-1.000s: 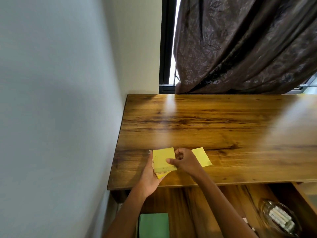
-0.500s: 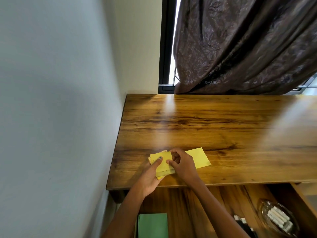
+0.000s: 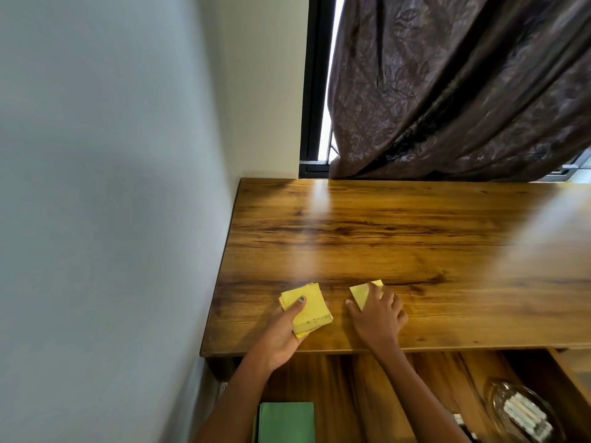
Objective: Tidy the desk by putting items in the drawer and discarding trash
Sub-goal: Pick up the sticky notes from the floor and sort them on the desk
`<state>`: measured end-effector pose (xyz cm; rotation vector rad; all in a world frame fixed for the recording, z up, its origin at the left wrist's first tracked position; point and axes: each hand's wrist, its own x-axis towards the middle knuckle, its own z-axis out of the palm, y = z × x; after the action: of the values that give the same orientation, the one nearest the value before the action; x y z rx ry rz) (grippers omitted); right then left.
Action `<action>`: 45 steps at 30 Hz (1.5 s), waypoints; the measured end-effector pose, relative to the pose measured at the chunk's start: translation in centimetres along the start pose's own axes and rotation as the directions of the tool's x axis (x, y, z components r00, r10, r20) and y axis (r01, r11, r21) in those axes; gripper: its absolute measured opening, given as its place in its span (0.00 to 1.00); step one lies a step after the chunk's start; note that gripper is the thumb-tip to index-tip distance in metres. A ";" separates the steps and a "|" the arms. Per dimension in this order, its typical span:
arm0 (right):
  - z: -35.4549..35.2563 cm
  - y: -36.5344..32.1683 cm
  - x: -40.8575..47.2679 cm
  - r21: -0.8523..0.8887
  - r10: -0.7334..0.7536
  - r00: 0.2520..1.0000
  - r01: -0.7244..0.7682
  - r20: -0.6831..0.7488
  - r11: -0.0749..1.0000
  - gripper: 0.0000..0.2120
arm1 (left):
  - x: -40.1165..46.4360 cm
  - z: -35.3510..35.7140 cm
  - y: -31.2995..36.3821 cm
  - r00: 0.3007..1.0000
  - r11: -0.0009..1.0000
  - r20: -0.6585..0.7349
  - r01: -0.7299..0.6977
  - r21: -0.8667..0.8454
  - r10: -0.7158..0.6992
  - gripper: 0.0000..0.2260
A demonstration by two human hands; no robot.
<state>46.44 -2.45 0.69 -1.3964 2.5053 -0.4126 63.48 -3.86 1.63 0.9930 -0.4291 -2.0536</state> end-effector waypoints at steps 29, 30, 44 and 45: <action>-0.5 -1.0 -2.0 -0.562 -0.158 0.984 0.180 0.088 0.807 0.25 | -0.5 0.5 0.1 1.000 0.999 -0.021 -0.004 -0.034 0.003 0.06; -0.6 -0.9 -2.0 -0.538 -0.165 0.984 0.178 0.073 0.824 0.25 | -0.5 0.6 0.1 1.000 0.999 -0.018 -0.007 -0.038 0.006 0.07; -2.3 1.6 -1.4 -0.005 -0.304 0.928 0.310 -0.214 0.951 0.19 | -0.8 0.5 0.2 1.000 1.000 0.018 0.005 -0.029 -0.005 0.07; -2.5 1.2 -1.5 0.031 -0.337 0.901 0.358 -0.272 0.933 0.17 | -0.7 0.4 0.2 1.000 0.999 0.013 0.003 -0.033 -0.003 0.08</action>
<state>45.38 -0.27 2.65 -1.8716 2.3927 -0.8089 63.54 -3.47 2.33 0.9614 -0.3988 -2.0647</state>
